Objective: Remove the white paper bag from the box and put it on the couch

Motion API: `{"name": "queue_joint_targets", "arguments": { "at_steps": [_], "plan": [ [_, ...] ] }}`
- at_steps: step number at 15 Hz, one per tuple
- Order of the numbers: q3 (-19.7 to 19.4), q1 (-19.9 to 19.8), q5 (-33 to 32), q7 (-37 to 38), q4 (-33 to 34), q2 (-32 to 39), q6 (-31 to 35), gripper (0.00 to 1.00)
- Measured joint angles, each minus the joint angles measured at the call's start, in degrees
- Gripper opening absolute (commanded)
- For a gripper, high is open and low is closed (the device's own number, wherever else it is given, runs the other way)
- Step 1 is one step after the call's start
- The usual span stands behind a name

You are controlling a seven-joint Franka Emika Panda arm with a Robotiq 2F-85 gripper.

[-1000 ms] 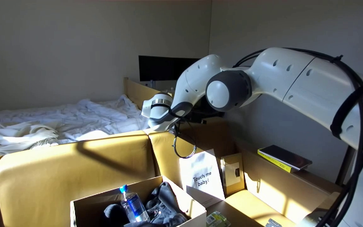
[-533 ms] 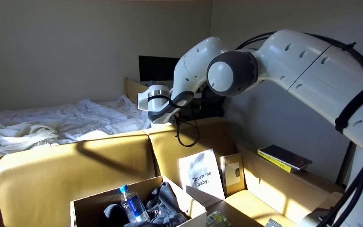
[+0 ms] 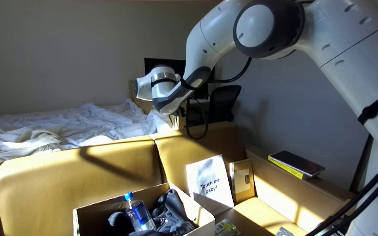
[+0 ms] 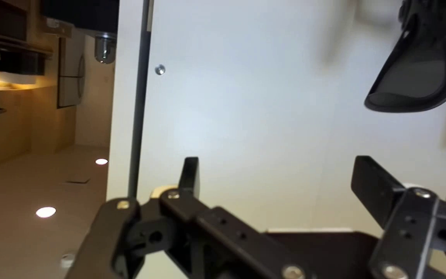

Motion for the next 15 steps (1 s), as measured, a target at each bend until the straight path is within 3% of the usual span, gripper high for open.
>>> {"name": "queue_joint_targets", "arguments": {
  "at_steps": [3,11,15],
  "plan": [
    [2.2,-0.5,0.0,-1.1,-4.4,0.0,0.5,1.00],
    [2.3,-0.6,0.0,-1.2,-4.8,0.3,0.5,1.00],
    [5.3,-0.5,-4.2,-1.5,-6.0,2.0,7.5,1.00]
  ]
}}
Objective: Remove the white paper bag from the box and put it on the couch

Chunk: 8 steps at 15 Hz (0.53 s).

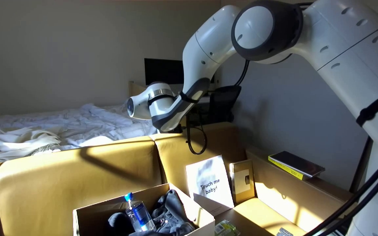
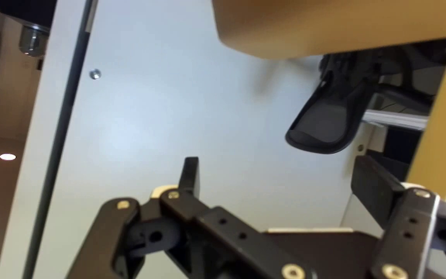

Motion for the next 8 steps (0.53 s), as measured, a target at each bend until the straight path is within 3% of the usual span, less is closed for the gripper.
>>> {"name": "queue_joint_targets", "arguments": {
  "at_steps": [5,8],
  "plan": [
    [4.4,2.9,-6.3,5.3,-8.1,5.1,10.4,1.00],
    [4.6,3.2,-6.7,6.3,-8.4,6.0,10.3,1.00]
  ]
}}
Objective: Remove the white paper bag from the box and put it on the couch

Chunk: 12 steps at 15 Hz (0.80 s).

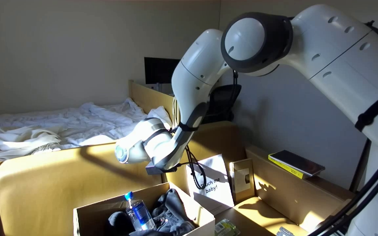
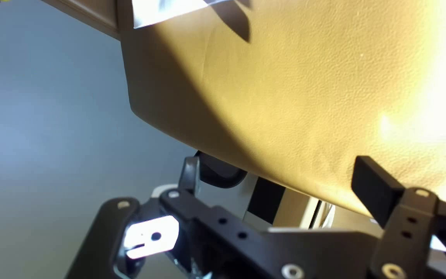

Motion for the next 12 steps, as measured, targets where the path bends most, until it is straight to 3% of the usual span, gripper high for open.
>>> {"name": "queue_joint_targets", "arguments": {
  "at_steps": [4,7,12],
  "plan": [
    [0.0,-0.4,0.0,-0.1,1.4,0.0,0.0,1.00],
    [-0.1,-0.5,-3.9,0.4,0.3,-1.0,1.4,1.00],
    [-1.4,-2.7,-10.4,5.3,-10.0,-13.1,0.1,1.00]
  ]
}}
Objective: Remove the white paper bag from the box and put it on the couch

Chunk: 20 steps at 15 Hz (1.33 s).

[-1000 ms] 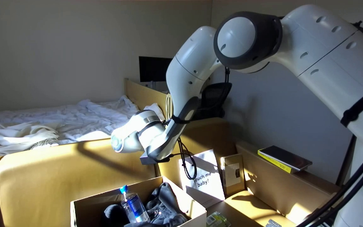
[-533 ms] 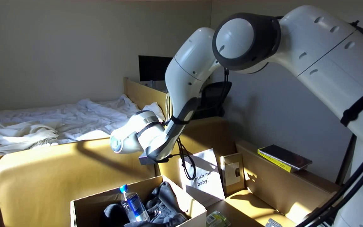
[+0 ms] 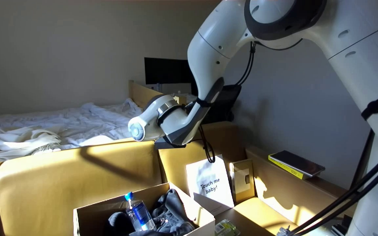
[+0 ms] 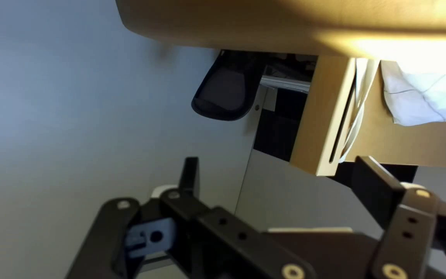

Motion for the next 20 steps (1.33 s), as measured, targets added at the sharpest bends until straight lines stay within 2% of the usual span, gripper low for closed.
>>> {"name": "queue_joint_targets", "arguments": {
  "at_steps": [2,4,9,11,13,16,20],
  "plan": [
    [0.0,-2.6,0.9,-0.4,-4.1,-4.1,0.0,1.00],
    [0.1,-5.1,1.4,-0.6,-5.5,-5.1,0.2,1.00],
    [0.7,-5.6,1.5,-0.6,-5.8,-4.9,0.2,1.00],
    [1.3,-5.9,4.7,-5.2,-5.7,-4.4,0.2,1.00],
    [2.1,-6.8,4.1,-4.7,-7.7,-4.4,6.1,1.00],
    [2.4,-9.0,0.7,-3.2,-15.2,-8.0,16.9,1.00],
    [1.3,-15.7,-10.2,-2.2,-26.8,-15.0,32.9,1.00]
  ]
}}
